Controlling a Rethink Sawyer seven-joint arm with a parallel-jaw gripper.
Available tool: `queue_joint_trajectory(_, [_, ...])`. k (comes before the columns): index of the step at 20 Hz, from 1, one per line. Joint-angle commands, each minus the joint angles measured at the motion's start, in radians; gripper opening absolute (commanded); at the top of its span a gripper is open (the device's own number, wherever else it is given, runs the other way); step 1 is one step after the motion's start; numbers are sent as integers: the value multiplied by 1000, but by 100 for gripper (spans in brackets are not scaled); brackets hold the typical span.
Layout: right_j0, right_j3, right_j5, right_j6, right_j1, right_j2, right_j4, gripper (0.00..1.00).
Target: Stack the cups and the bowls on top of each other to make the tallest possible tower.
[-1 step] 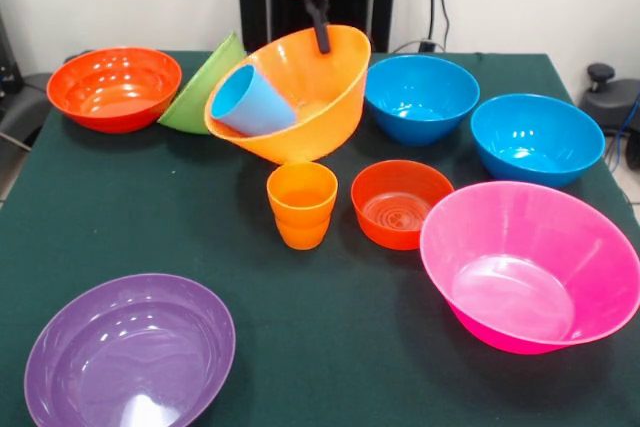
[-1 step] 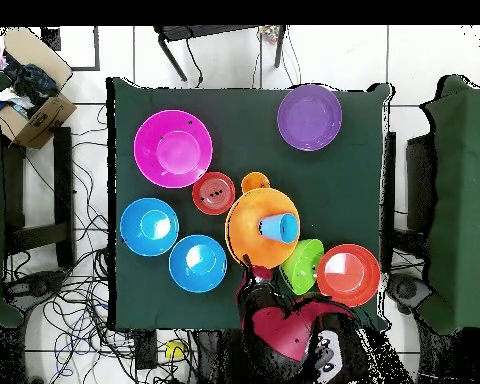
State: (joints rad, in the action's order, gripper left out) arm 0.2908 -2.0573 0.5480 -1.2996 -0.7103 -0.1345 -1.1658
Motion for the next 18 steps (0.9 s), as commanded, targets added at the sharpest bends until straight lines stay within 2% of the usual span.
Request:
queue_joint_trajectory(1, [-76,-2,-61,-85,-76,-11,41,0])
queue_joint_trajectory(7, [-124,-13,-67,-84,-90,-60,66,0])
queue_joint_trajectory(13, [-216,-76,-51,-89,-95,-137,158,0])
queue_joint_trajectory(18, [-279,-88,-5,-69,-50,-192,228,0])
